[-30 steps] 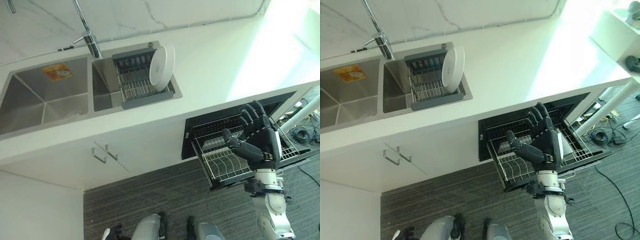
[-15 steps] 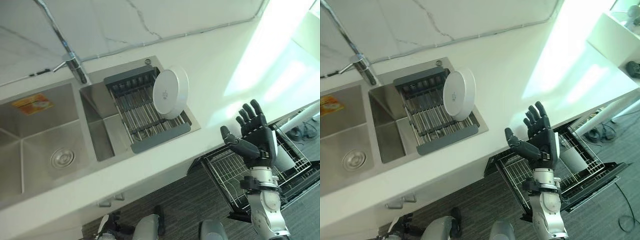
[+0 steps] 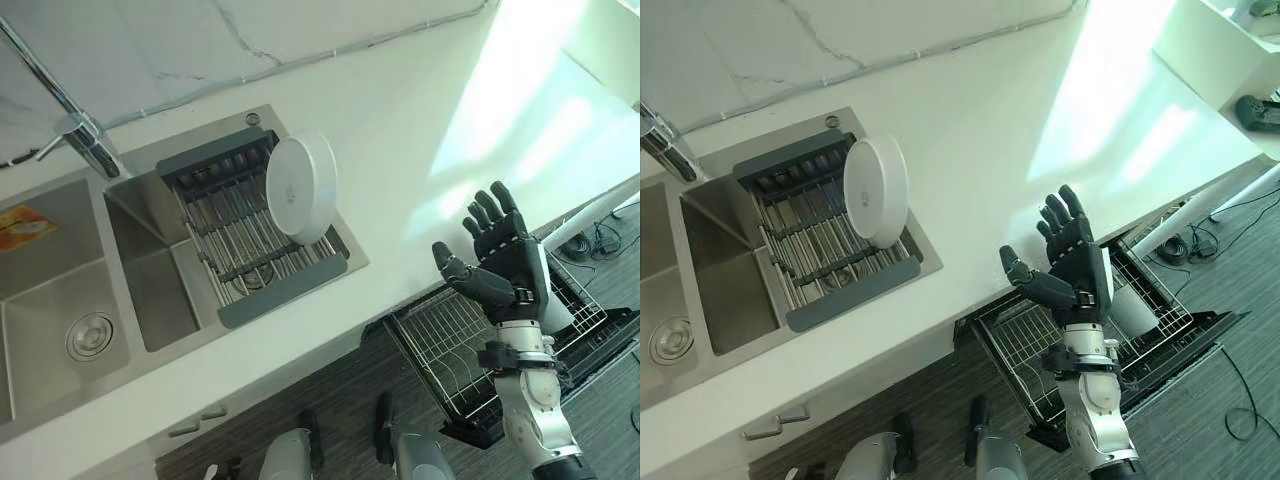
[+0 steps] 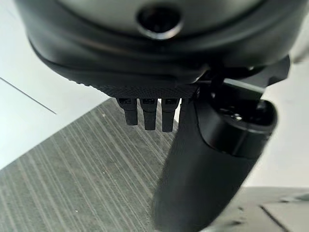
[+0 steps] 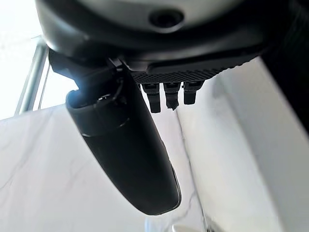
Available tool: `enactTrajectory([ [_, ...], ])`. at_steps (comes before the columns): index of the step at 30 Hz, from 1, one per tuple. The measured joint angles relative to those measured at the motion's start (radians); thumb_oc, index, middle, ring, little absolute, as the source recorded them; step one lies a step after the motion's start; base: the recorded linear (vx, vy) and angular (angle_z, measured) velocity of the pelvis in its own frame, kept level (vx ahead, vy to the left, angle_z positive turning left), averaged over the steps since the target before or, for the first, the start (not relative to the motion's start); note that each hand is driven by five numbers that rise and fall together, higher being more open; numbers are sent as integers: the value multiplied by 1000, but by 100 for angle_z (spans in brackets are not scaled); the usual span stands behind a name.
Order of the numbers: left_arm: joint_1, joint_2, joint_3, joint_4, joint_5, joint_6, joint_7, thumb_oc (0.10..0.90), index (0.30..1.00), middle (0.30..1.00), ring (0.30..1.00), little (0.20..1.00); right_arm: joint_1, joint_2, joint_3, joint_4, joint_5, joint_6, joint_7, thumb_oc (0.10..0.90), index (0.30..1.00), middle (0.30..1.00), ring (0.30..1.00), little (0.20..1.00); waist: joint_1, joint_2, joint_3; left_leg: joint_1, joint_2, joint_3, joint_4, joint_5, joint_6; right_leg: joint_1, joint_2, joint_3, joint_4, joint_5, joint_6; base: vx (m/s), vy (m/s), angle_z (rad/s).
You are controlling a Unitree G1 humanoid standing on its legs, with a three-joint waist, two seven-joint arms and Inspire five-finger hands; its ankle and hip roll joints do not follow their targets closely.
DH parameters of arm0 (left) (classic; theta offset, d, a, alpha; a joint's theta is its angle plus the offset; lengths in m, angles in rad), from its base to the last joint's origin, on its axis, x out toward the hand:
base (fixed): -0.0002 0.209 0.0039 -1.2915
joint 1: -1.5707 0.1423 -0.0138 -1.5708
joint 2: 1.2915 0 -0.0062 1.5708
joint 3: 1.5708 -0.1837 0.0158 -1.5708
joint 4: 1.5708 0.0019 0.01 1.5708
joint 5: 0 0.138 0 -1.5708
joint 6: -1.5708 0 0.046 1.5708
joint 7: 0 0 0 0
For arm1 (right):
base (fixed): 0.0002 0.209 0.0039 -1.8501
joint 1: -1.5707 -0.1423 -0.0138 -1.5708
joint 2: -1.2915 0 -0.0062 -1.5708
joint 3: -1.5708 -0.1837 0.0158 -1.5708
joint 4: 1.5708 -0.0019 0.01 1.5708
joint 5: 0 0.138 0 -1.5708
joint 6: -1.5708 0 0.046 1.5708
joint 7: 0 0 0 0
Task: Place the dishes in the dishwasher.
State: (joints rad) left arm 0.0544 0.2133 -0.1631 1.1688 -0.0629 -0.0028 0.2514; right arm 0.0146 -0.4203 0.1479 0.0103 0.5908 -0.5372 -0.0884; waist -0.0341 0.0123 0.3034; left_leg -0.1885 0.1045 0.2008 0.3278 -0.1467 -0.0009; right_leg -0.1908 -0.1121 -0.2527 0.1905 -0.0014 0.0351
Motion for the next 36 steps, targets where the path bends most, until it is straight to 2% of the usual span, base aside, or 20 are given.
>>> enactTrajectory([
  [2,0,-4,-1,0,1,0,0,800,900,900,900,900,11,-15,0,0,-1,0,-6,800,900,900,900,900,-1,23,-14,1,-2,-1,0,0,0,3,-3,0,1,1,0,14,-7,5],
  [4,1,-4,-1,0,1,0,1,800,900,900,900,900,22,-16,-1,-1,-1,0,-6,800,900,900,900,900,-5,30,-19,5,-5,-1,0,2,2,8,-6,-1,3,6,-6,3,-4,2],
  [9,3,-4,-1,1,1,2,-2,800,900,900,900,900,27,-16,-2,-4,-6,0,-3,800,900,900,900,900,-8,28,-26,20,-7,-4,-1,2,3,26,-8,-3,5,6,-5,-9,3,2],
  [12,3,-4,0,1,5,2,-4,800,900,900,900,900,26,-32,-5,-14,-22,22,27,800,900,900,900,900,-6,26,-29,20,-10,-9,-1,4,5,27,-12,-8,11,5,-4,-10,3,6],
  [15,5,-4,0,1,32,2,-14,800,900,900,900,900,24,-55,-4,-14,-23,68,66,800,900,900,900,900,10,19,-50,19,-16,-16,-1,6,7,28,-20,-14,19,3,-2,1,-2,9],
  [19,4,1,-1,1,39,5,-22,800,900,900,900,900,12,-57,0,-52,13,128,86,800,900,900,900,900,11,5,-69,18,-22,-26,0,7,9,34,-27,-27,20,0,1,11,5,11],
  [22,5,3,-1,6,38,30,-24,800,900,900,900,900,-21,-56,14,-57,39,182,93,800,900,900,900,900,14,-7,-86,18,-26,-30,2,7,12,36,-32,-30,19,-2,1,22,3,5],
  [25,6,3,-2,5,38,48,-25,800,900,900,900,900,-48,-56,21,-77,53,257,92,800,900,900,900,900,23,-6,-87,19,-27,-32,5,7,14,41,-33,-32,18,-5,5,37,-9,1],
  [31,3,1,-12,6,37,61,-28,800,900,900,900,900,-119,-54,48,-84,122,353,73,800,900,900,900,900,51,-1,-90,18,-26,-47,15,5,14,54,-33,-48,23,-5,5,41,-8,7],
  [33,3,1,-21,5,34,75,-46,800,900,900,900,900,-142,-29,55,-70,149,372,49,800,900,900,900,900,68,1,-93,18,-27,-54,18,0,11,60,-37,-57,26,-16,1,50,-9,13],
  [36,10,0,-28,10,30,90,-47,800,900,900,900,900,-168,-7,66,-52,149,375,30,800,900,900,900,900,71,3,-100,18,-31,-63,19,3,13,60,-38,-61,31,-15,-1,41,-7,9],
])
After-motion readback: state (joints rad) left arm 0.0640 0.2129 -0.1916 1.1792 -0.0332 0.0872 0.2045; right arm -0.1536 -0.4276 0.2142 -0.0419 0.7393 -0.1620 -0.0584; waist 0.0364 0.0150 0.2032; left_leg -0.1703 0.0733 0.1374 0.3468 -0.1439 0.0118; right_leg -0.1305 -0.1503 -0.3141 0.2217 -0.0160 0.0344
